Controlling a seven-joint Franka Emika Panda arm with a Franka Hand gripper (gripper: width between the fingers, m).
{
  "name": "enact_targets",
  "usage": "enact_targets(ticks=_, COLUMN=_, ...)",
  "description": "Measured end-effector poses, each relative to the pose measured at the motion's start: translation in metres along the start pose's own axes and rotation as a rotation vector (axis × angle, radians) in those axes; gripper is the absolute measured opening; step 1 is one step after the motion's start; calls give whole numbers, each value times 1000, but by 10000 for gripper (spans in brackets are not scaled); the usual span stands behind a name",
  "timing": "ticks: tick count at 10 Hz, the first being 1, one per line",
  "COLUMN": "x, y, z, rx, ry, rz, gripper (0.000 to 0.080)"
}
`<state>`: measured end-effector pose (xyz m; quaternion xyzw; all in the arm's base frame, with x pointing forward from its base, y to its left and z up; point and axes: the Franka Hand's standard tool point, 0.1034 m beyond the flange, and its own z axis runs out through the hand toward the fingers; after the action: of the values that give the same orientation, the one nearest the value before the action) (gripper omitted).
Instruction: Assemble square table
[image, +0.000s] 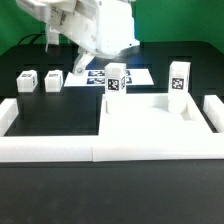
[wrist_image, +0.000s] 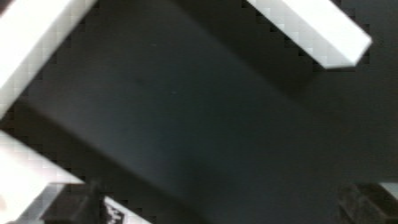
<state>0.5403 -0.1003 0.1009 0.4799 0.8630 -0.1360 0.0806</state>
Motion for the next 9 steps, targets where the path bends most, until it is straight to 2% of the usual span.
enact_targets(ticks=1, x=9, y=-10, z=8, rx=11, ry=13, rz=138, gripper=649)
enact_targets(ticks=4, x=32, y=-53, z=23, rx=87, ry=67, rz=446, gripper=649)
enact_targets(ticks=5, x=38, y=-69, z=27, rx=141, ry=85, rz=571, gripper=649)
enact_targets(ticks=6, x=44, y=-80, z=28, rx=215, ry=95, rz=664, gripper=649)
enact_targets(ticks=9, x=45, y=-78, z=28, rx=225, ry=98, rz=831, gripper=649)
